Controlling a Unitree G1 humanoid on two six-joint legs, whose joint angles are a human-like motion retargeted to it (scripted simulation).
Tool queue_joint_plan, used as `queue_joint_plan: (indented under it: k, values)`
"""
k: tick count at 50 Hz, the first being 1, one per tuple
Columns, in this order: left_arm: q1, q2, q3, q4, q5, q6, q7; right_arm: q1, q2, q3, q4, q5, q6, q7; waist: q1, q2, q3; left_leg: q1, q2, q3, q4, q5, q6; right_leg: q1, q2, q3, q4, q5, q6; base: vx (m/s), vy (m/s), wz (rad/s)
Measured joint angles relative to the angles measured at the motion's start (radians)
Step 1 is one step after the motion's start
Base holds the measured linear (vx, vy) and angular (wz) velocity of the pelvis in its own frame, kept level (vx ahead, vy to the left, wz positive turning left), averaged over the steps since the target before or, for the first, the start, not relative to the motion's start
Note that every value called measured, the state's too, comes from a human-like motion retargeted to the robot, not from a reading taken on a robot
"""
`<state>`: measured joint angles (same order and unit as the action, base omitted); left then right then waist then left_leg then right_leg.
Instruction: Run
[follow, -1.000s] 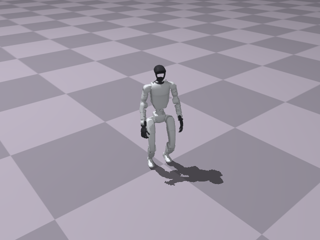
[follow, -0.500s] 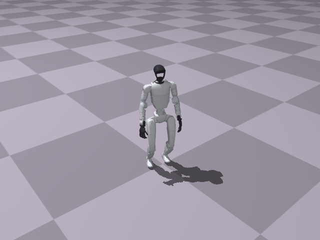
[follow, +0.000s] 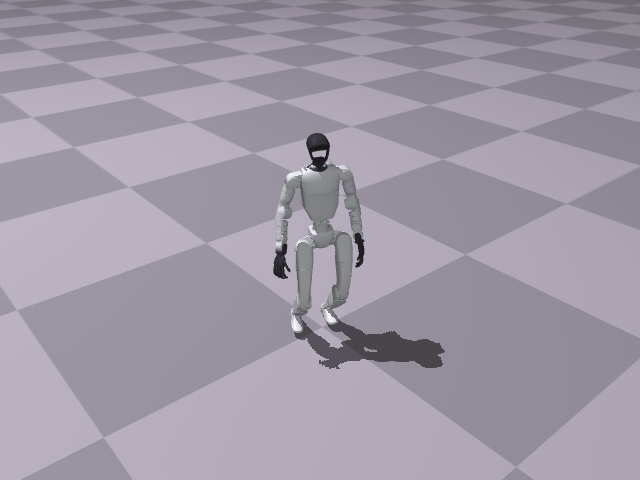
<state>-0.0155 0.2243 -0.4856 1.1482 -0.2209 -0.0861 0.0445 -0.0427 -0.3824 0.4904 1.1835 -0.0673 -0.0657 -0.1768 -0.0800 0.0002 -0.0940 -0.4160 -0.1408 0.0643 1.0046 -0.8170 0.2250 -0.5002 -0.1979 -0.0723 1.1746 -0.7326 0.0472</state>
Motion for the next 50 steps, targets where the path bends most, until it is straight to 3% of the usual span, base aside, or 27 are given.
queue_joint_plan:
  k: [5, 8, 10, 13, 15, 17, 19, 23, 25, 27, 29, 32, 34, 37, 41, 43, 45, 46, 50]
  values:
    - [-0.042, 0.020, -0.032, 0.012, -0.019, 0.014, 0.036, -0.018, 0.038, -0.008, -0.067, 0.033, -0.011, -0.054, -0.083, -0.023, 0.036, -0.062, -0.034, 0.044, 0.140, -0.048, 0.037, -0.194, -0.064, 0.057, 0.397, 0.151, 0.050, -0.02, 0.03, 0.15]
    - [-0.041, 0.036, -0.038, 0.010, -0.012, 0.016, 0.061, -0.012, 0.034, -0.021, -0.095, 0.044, -0.017, -0.102, -0.103, -0.019, 0.030, -0.059, -0.012, 0.079, 0.116, -0.031, 0.028, -0.242, -0.066, 0.063, 0.478, 0.199, 0.059, 0.06, 0.00, -0.12]
    - [-0.029, 0.049, -0.035, -0.003, 0.004, 0.012, 0.074, -0.001, 0.022, -0.022, -0.123, 0.043, -0.018, -0.118, -0.092, 0.000, 0.032, -0.013, 0.020, 0.085, 0.069, 0.025, -0.011, -0.209, -0.029, 0.046, 0.439, 0.239, 0.070, 0.14, -0.03, -0.52]
    - [0.015, 0.044, -0.031, -0.015, 0.049, 0.003, 0.070, 0.024, 0.016, -0.013, -0.169, 0.021, -0.025, -0.115, -0.069, 0.012, 0.020, -0.003, 0.050, 0.040, 0.051, 0.271, -0.151, -0.127, 0.038, 0.025, 0.292, 0.319, 0.090, 0.10, -0.11, -0.42]
    - [0.038, 0.042, -0.033, -0.016, 0.082, -0.003, 0.058, 0.039, 0.014, -0.007, -0.202, 0.008, -0.033, -0.107, -0.053, 0.014, 0.009, -0.034, 0.089, 0.027, 0.092, 0.361, -0.194, -0.079, 0.086, 0.020, 0.183, 0.366, 0.105, 0.03, -0.13, -0.06]
    - [0.052, 0.046, -0.034, -0.016, 0.107, -0.003, 0.038, 0.045, 0.011, 0.003, -0.242, -0.001, -0.042, -0.112, -0.024, 0.025, 0.005, -0.080, 0.156, 0.014, 0.198, 0.381, -0.195, -0.026, 0.153, 0.014, 0.085, 0.369, 0.100, 0.00, -0.12, -0.14]
    - [0.063, 0.050, -0.038, -0.021, 0.128, 0.000, 0.026, 0.037, 0.004, 0.014, -0.281, -0.013, -0.055, -0.129, 0.005, 0.034, 0.010, -0.131, 0.233, 0.003, 0.347, 0.347, -0.166, 0.023, 0.220, 0.012, 0.021, 0.297, 0.069, -0.02, -0.10, -0.22]
    - [0.061, 0.053, -0.057, -0.016, 0.174, 0.012, 0.037, -0.022, -0.014, 0.051, -0.296, -0.070, -0.062, -0.178, 0.046, 0.032, 0.056, -0.246, 0.374, -0.018, 0.688, 0.205, -0.062, 0.069, 0.301, 0.018, 0.039, -0.039, -0.065, -0.04, -0.07, -0.18]
    - [0.025, 0.037, -0.059, 0.012, 0.200, 0.024, 0.053, -0.083, -0.015, 0.063, -0.247, -0.104, -0.052, -0.202, 0.060, 0.056, 0.090, -0.297, 0.427, -0.041, 0.769, 0.153, -0.047, 0.072, 0.340, 0.012, 0.035, -0.114, -0.108, -0.01, 0.01, -0.35]
    - [0.023, 0.019, -0.062, 0.023, 0.186, 0.020, 0.062, -0.071, 0.002, 0.072, -0.196, -0.100, -0.040, -0.202, 0.054, 0.055, 0.086, -0.278, 0.402, -0.018, 0.719, 0.171, -0.056, 0.083, 0.333, 0.032, 0.016, -0.070, -0.086, 0.03, 0.09, -0.42]
    - [0.035, 0.011, -0.065, 0.019, 0.161, 0.010, 0.066, -0.018, 0.024, 0.075, -0.152, -0.081, -0.030, -0.181, 0.048, 0.058, 0.060, -0.218, 0.351, 0.017, 0.590, 0.225, -0.088, 0.090, 0.312, 0.048, -0.027, 0.062, -0.028, 0.06, 0.14, -0.55]
    - [0.046, 0.005, -0.067, 0.009, 0.129, -0.002, 0.067, 0.064, 0.040, 0.071, -0.110, -0.051, -0.012, -0.138, 0.041, 0.075, 0.016, -0.110, 0.262, 0.063, 0.354, 0.298, -0.150, 0.060, 0.218, 0.001, -0.028, 0.257, 0.029, 0.05, 0.16, -0.62]
    - [0.038, 0.012, -0.078, -0.006, 0.126, -0.008, 0.076, 0.106, 0.034, 0.062, -0.097, -0.039, -0.005, -0.111, 0.018, 0.075, -0.001, -0.049, 0.190, 0.089, 0.225, 0.318, -0.168, 0.016, 0.155, -0.011, 0.030, 0.321, 0.053, 0.04, 0.14, -0.21]
    - [0.003, 0.040, -0.095, -0.028, 0.135, -0.013, 0.094, 0.146, 0.019, 0.040, -0.088, -0.019, -0.008, -0.095, -0.032, 0.067, -0.011, 0.024, 0.105, 0.118, 0.117, 0.266, -0.142, -0.047, 0.068, -0.010, 0.158, 0.302, 0.053, 0.03, 0.11, 0.05]
    - [-0.091, 0.079, -0.119, -0.022, 0.193, -0.004, 0.163, 0.150, 0.029, 0.003, -0.085, -0.016, -0.010, -0.133, -0.089, 0.036, 0.030, 0.041, 0.038, 0.134, 0.177, -0.013, -0.021, -0.136, -0.018, 0.017, 0.405, 0.194, 0.041, -0.01, 0.06, 0.26]
    - [-0.147, 0.085, -0.116, -0.019, 0.199, 0.004, 0.210, 0.120, 0.046, -0.015, -0.087, -0.022, -0.007, -0.172, -0.114, -0.006, 0.051, 0.039, -0.007, 0.146, 0.179, -0.055, 0.017, -0.170, -0.062, 0.049, 0.477, 0.171, 0.048, 0.03, 0.00, 0.42]
    - [-0.143, 0.087, -0.095, -0.049, 0.169, -0.002, 0.235, 0.098, 0.054, -0.017, -0.109, -0.017, -0.005, -0.199, -0.112, -0.014, 0.056, 0.070, -0.021, 0.127, 0.144, -0.029, 0.003, -0.143, -0.045, 0.056, 0.445, 0.181, 0.052, 0.13, -0.03, -0.36]
    - [-0.123, 0.088, -0.085, -0.076, 0.151, -0.009, 0.234, 0.092, 0.049, -0.012, -0.133, -0.017, -0.008, -0.203, -0.100, 0.001, 0.054, 0.100, -0.003, 0.111, 0.112, 0.023, -0.032, -0.105, -0.015, 0.044, 0.383, 0.210, 0.057, 0.18, -0.05, -0.69]
    - [-0.018, 0.084, -0.060, -0.171, 0.103, -0.041, 0.192, 0.087, 0.027, 0.018, -0.247, -0.022, -0.030, -0.200, -0.075, 0.005, 0.013, 0.149, 0.068, 0.115, 0.012, 0.379, -0.175, 0.012, 0.033, 0.021, 0.131, 0.375, 0.108, 0.13, -0.08, -0.27]
